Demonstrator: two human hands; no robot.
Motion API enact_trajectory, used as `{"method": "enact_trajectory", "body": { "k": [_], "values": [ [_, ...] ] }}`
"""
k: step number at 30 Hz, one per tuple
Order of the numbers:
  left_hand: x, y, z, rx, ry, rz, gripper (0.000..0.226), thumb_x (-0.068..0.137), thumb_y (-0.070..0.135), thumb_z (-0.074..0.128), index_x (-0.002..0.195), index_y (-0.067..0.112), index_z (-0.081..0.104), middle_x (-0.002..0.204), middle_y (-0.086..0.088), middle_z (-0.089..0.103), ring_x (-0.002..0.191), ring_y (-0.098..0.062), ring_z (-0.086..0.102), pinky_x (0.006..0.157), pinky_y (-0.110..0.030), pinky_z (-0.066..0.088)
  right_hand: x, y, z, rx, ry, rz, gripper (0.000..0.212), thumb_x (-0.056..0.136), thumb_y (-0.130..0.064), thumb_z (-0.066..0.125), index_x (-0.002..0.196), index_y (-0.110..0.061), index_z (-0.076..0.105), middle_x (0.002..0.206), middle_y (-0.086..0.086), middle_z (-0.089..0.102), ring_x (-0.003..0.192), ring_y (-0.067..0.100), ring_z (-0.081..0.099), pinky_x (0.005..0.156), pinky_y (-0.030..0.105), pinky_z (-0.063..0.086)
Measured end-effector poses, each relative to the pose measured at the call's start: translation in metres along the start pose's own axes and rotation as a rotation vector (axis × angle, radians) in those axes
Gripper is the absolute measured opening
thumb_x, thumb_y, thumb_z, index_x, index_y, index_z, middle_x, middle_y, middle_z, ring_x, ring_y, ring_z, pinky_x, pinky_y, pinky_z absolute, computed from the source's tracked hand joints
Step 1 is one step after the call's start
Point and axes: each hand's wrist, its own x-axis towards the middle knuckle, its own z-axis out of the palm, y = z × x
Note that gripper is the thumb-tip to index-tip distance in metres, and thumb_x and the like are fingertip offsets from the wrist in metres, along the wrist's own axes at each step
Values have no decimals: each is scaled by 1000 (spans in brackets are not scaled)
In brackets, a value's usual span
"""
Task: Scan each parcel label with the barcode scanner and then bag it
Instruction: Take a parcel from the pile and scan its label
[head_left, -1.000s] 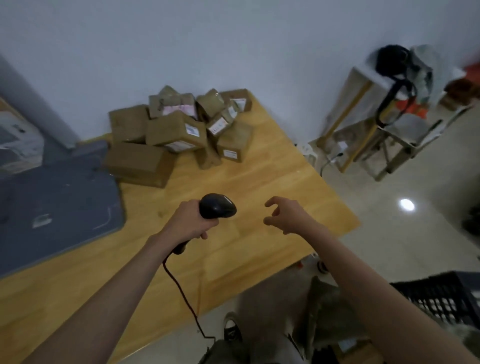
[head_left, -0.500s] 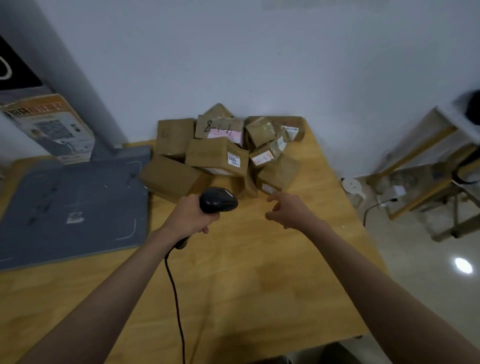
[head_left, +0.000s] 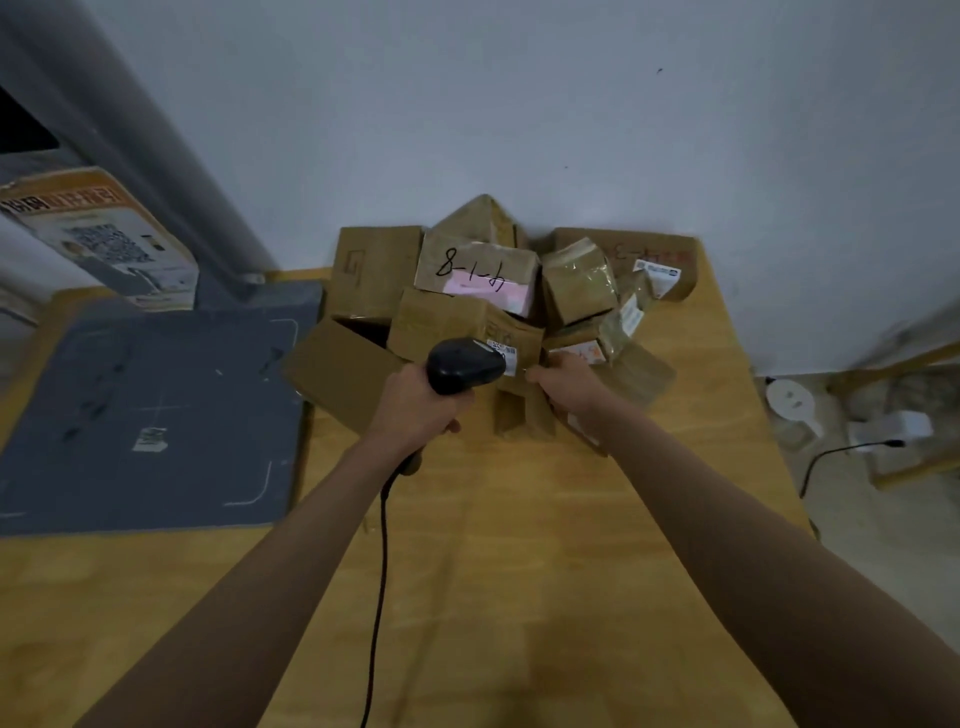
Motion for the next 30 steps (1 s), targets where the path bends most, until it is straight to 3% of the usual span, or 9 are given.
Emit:
{"method": "enact_trajectory", "body": {
  "k": [1,3,5,9,13,16,21,30],
  "values": [
    [5,0,2,-17,-1,-16,13,83,17,72,94,10,71,59,6,69,50,-4,67,47,-12,49,11,2,3,94,2,7,60,71,-38,69,122,-7,60,116,10,67,107,29,64,91,46,56],
    [11,-1,6,-34,2,-30,13,84,18,73,94,9,72,61,3,70,51,-5,68,49,-13,50,16,-3,12,208,8,16,59,80,-33,68,132,-8,53,127,11,62,113,29,61,100,50,51],
    [11,-2,8,-49,13,-24,12,84,18,73,92,9,72,62,3,71,53,-6,69,52,-16,52,13,-7,19,284,11,27,51,92,-27,64,138,-11,47,128,7,59,116,25,57,104,47,48],
    [0,-13,2,-25,41,11,13,85,20,73,92,9,71,64,-1,73,56,-8,71,62,-26,59,5,2,28,399,-18,50,72,87,-30,65,151,-17,35,135,3,61,120,23,60,104,49,49],
    [-32,-26,-9,-21,40,30,8,86,20,74,89,15,69,54,11,68,55,-4,69,58,-18,51,-35,-3,30,418,0,-1,34,98,-24,59,131,-18,55,120,0,68,107,18,66,82,35,58],
    [-69,-37,-18,-75,0,56,12,85,17,75,92,21,66,59,16,69,58,-8,71,63,-25,56,-74,2,29,411,24,-6,38,98,-33,61,133,-21,53,123,-1,65,105,15,65,79,36,61],
    [-139,-66,-25,-133,-64,95,34,81,8,77,101,30,60,73,3,74,63,-14,73,67,-35,60,-155,30,31,460,50,27,39,99,-51,53,126,-22,52,118,-3,65,106,20,66,88,48,59],
    [-239,-161,21,-146,-334,76,41,81,5,79,116,19,62,73,10,75,65,-16,73,61,-24,58,-265,143,66,442,231,127,36,98,-44,59,110,-13,44,115,9,57,106,23,61,79,46,61]
  ]
}}
